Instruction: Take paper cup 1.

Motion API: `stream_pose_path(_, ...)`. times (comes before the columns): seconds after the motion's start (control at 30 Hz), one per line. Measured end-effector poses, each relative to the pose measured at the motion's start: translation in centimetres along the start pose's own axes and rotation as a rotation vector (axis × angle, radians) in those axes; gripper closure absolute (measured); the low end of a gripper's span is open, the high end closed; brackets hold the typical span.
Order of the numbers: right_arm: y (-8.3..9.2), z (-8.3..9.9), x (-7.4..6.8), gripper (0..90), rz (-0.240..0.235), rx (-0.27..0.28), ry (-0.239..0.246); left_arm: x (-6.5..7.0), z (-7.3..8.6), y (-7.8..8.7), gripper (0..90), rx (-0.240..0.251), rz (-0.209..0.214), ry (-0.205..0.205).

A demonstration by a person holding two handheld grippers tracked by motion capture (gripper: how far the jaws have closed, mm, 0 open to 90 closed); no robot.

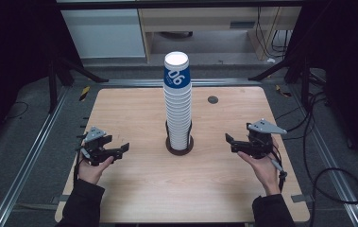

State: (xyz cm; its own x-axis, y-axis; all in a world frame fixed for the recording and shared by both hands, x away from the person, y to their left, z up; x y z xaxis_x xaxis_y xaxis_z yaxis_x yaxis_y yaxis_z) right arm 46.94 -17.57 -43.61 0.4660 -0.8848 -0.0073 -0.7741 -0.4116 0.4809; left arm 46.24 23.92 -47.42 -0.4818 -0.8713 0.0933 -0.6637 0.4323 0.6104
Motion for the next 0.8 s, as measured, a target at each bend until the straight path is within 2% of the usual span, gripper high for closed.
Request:
stream_pose_path(0.1,0.3,-0.5,-0.2,11.4,-0.01,0.017,0.002,0.1,0.0,0.0,18.6,0.007,0.006,0.007)
stream_pose_path(0.23,0.9,-1.6,-0.9,11.4,-0.048,0.052,-0.011,0.6,0.2,-0.3,19.3,-0.006,0.007,-0.009)
stream_pose_path(0.33,1.2,-2.5,-1.2,11.2,-0.049,0.064,-0.001,0.8,0.2,-0.3,19.4,-0.007,0.01,-0.019)
stream_pose_path(0.4,1.6,-3.8,-2.0,10.7,-0.059,0.083,0.015,1.0,-0.1,0.0,19.6,0.004,0.012,-0.021)
stream_pose_path(0.57,1.7,-5.2,-3.0,10.4,-0.073,0.101,0.036,0.9,-0.2,0.1,19.7,0.005,0.01,-0.021)
stream_pose_path(0.6,1.6,-5.9,-3.3,10.4,-0.07,0.106,0.048,0.8,-0.2,0.1,19.7,0.004,0.009,-0.019)
stream_pose_path(0.67,1.6,-6.3,-3.4,10.4,-0.074,0.114,0.052,0.8,-0.2,0.1,19.7,0.003,0.01,-0.02)
stream_pose_path(0.73,1.7,-7.6,-4.0,10.5,-0.101,0.14,0.045,0.8,-0.2,0.2,19.6,0.003,0.01,-0.021)
stream_pose_path(0.8,1.8,-8.1,-4.3,10.5,-0.113,0.15,0.042,0.8,-0.2,0.2,19.7,0.002,0.009,-0.023)
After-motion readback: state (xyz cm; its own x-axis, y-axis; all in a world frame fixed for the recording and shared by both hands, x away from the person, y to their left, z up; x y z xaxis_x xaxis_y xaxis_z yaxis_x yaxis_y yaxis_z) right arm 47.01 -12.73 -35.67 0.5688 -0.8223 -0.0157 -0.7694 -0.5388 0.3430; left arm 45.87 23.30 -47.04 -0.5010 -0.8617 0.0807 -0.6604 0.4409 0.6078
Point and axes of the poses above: each handheld gripper's, and its own axes: y roughly backward along the jaws, z roughly out of its underside, x roughly to its right, the point moved 9 cm from there along -y, roughly forward along the jaws, and after that the axes turned 5 degrees about -x, right-handed, at the moved point
